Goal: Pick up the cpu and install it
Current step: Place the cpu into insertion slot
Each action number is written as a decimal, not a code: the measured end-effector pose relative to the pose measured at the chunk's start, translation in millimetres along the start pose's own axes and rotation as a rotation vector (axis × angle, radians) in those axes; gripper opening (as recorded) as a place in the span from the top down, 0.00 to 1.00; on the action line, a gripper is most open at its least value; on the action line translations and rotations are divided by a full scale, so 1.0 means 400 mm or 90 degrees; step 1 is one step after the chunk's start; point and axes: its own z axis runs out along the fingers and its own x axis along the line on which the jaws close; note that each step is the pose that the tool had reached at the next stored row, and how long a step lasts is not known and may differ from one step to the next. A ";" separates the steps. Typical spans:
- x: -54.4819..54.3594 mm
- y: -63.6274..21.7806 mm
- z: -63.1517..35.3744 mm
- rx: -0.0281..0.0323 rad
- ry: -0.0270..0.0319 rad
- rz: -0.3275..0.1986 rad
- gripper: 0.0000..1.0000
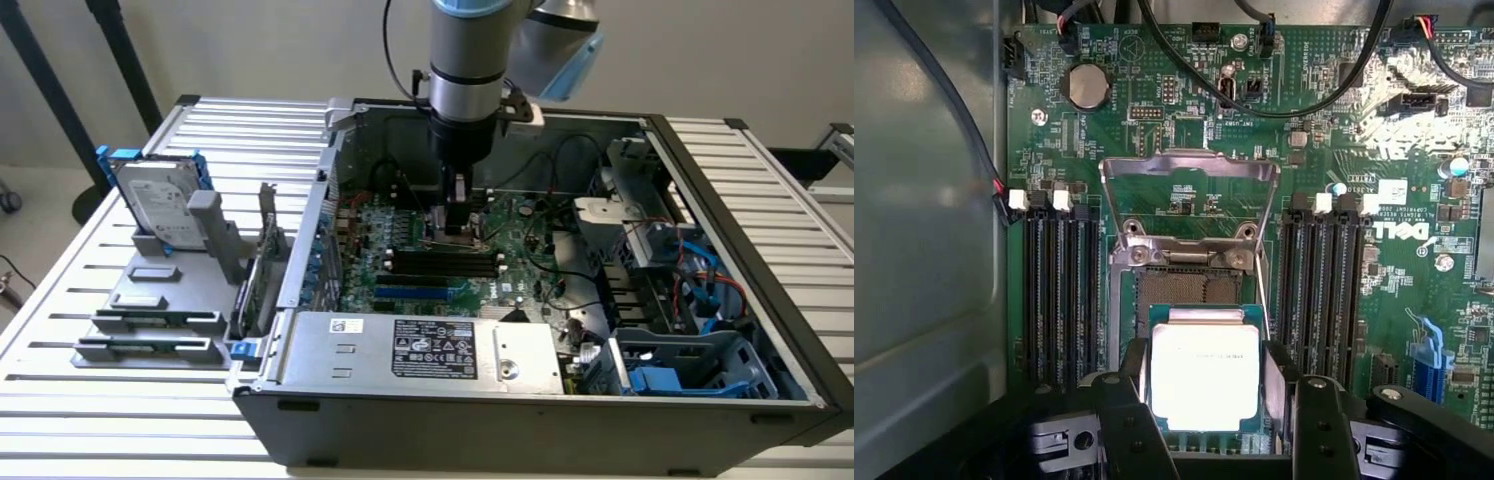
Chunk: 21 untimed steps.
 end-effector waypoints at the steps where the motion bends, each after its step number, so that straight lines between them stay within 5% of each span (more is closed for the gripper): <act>1: 0.000 0.000 0.001 0.0000 0.0006 0.000 0.45; 15: 0.006 0.006 0.029 -0.0005 0.0022 0.007 0.45; 21: 0.007 0.006 0.035 -0.0062 0.0023 0.011 0.45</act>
